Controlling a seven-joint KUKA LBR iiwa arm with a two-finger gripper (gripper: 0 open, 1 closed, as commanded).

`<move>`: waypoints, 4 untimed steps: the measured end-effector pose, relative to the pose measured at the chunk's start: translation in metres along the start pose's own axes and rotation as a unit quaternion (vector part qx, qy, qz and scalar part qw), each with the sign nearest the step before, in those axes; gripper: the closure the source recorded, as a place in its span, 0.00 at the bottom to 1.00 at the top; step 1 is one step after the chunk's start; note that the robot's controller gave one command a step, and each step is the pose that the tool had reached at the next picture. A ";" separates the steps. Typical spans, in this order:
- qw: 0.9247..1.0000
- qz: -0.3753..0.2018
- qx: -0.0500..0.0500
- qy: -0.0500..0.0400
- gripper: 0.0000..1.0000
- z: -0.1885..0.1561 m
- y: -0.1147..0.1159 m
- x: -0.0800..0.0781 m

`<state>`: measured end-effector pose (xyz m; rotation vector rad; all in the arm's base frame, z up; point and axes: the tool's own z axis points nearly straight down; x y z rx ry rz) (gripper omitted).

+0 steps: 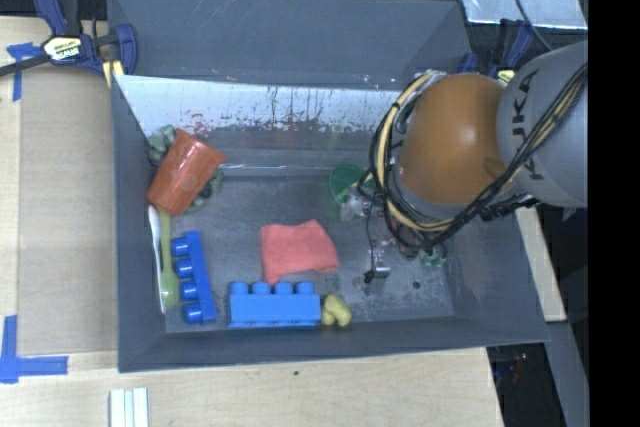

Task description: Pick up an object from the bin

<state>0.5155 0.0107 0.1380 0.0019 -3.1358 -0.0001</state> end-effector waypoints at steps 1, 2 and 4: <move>1.000 0.000 0.000 -0.004 0.00 -0.005 0.000 -0.002; 0.999 0.039 -0.001 -0.008 0.00 0.058 0.069 -0.040; 0.999 0.035 -0.001 -0.009 0.00 0.050 0.084 -0.044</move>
Offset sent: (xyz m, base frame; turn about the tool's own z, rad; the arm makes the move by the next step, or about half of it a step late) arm 0.0394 0.0776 -0.0680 0.0813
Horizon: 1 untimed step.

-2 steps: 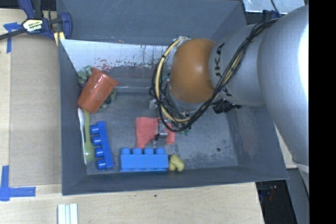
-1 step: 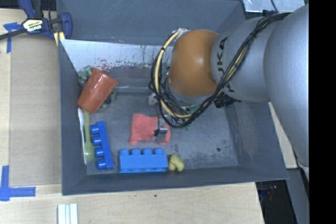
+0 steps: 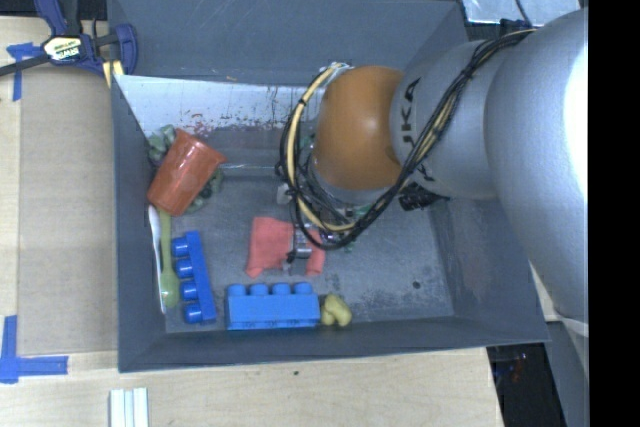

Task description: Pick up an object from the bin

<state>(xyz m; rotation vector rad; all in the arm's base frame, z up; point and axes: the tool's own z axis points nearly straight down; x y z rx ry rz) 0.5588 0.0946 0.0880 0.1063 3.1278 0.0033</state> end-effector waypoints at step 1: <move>1.000 0.029 0.000 -0.004 0.00 0.018 0.006 0.012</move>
Offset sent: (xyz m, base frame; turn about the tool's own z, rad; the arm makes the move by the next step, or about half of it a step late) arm -0.0188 0.0077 -0.0180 0.0892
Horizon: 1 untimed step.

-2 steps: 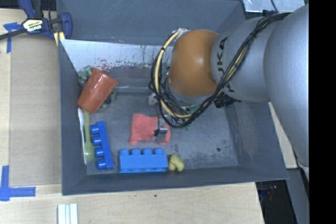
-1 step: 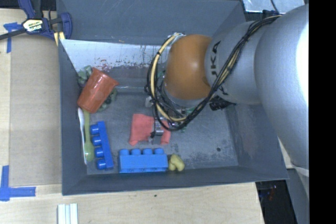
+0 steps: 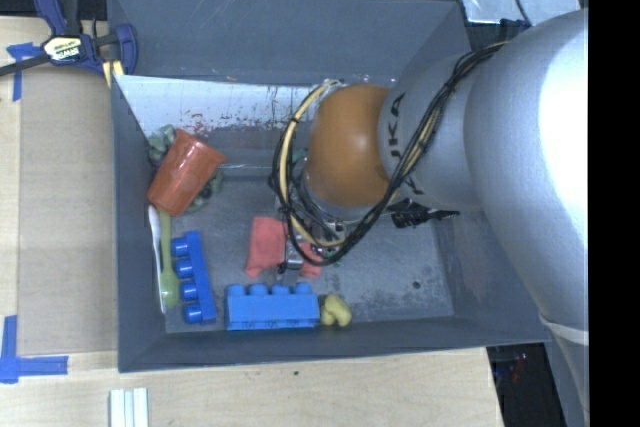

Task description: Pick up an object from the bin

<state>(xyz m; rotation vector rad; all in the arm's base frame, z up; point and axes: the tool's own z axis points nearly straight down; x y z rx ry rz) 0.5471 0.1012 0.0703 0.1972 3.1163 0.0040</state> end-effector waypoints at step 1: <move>1.000 0.015 0.000 0.002 1.00 -0.001 0.000 0.005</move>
Offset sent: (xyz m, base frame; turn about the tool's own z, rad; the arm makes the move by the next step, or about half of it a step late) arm 0.0000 0.0000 0.0000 0.0000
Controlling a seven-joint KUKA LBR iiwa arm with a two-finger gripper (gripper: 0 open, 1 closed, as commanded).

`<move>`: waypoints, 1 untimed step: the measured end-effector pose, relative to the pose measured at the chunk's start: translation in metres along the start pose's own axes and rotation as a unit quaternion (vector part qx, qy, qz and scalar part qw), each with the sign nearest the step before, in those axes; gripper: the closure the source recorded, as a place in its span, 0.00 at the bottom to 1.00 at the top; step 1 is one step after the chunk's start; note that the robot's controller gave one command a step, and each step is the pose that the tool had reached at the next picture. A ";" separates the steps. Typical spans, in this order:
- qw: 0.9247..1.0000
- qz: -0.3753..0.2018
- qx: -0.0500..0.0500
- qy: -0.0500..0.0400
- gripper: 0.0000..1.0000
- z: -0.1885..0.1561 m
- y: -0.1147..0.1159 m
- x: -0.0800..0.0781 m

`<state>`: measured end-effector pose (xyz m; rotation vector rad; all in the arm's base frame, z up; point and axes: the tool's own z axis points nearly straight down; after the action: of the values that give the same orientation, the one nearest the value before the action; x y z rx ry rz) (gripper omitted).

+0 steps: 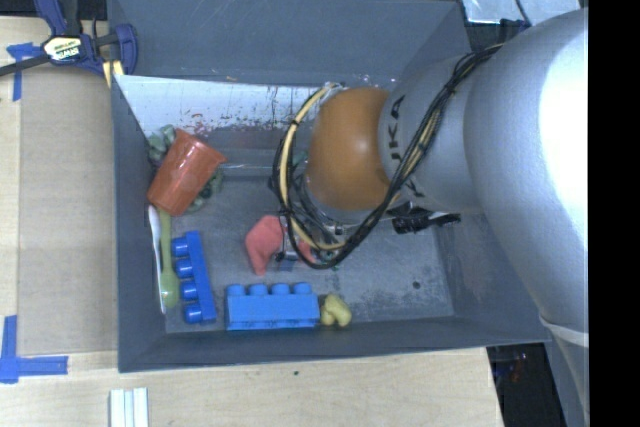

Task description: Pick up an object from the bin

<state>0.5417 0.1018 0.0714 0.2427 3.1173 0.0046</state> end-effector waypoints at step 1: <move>1.000 0.000 0.000 0.000 1.00 0.000 0.000 0.000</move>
Offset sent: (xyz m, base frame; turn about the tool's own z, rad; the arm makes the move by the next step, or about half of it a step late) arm 0.0000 0.0000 0.0526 0.0000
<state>0.5417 0.1018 0.0714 0.2427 3.1173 0.0046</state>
